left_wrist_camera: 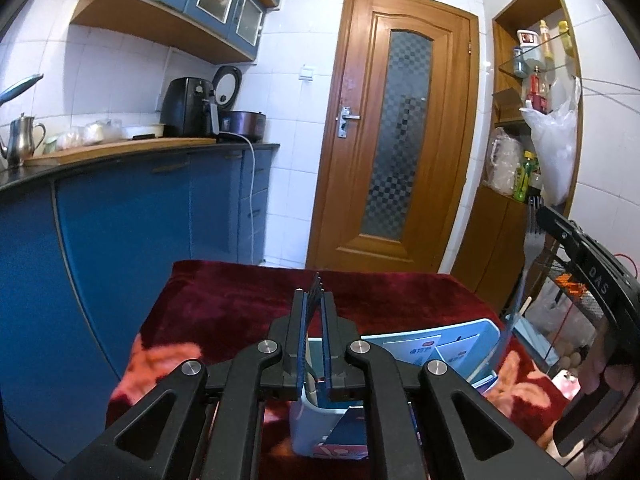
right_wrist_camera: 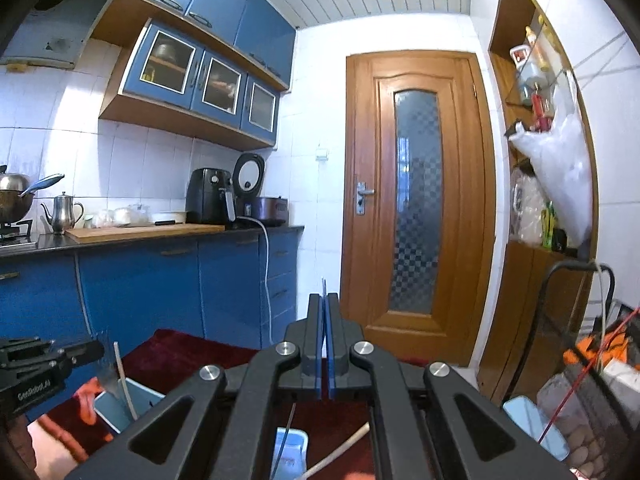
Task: Organize utensils
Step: 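Lower the fork into the holder box and open the left tool while the right tool releases its utensil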
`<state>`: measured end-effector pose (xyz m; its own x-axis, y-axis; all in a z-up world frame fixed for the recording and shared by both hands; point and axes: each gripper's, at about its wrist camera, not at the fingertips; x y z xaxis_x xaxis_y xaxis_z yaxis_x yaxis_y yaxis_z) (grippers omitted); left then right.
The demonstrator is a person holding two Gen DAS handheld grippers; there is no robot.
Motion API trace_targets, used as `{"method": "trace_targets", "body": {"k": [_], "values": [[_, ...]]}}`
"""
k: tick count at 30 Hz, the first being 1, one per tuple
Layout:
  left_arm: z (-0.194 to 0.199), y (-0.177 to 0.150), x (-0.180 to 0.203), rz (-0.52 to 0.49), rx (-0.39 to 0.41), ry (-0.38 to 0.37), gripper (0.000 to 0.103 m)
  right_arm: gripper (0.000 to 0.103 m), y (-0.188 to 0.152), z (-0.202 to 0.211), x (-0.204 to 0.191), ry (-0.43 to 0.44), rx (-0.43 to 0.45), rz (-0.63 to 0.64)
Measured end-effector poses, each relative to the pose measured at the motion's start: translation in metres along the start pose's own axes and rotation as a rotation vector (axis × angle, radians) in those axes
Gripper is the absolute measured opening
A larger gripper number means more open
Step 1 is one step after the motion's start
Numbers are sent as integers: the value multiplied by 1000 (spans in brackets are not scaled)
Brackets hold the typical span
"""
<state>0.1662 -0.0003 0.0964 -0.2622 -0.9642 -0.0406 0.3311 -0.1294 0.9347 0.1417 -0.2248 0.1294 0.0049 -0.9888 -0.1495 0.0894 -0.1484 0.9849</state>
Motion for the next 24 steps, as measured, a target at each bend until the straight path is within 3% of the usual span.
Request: {"method": "trace_targets", "body": {"k": [6, 10, 14, 24], "values": [[5, -2, -3, 27, -7, -27, 13, 3, -20, -15, -1, 31, -101, -3], [11, -3, -3, 29, -16, -41, 25, 3, -26, -14, 3, 83, -146, -46], [22, -4, -1, 25, -14, -48, 35, 12, -26, -5, 6, 107, -148, -57], [50, -14, 7, 1, -51, -57, 39, 14, -16, 37, 17, 142, -176, -127]]}}
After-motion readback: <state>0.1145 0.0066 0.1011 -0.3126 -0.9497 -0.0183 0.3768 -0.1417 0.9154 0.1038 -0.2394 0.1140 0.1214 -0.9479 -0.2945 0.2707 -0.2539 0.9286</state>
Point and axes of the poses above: each gripper's, at about its wrist camera, not at the fingertips, and z roughly against the way its jaws point, x to its right, y to its top, and after that the axes turned 12 degrees about -z, right-handed
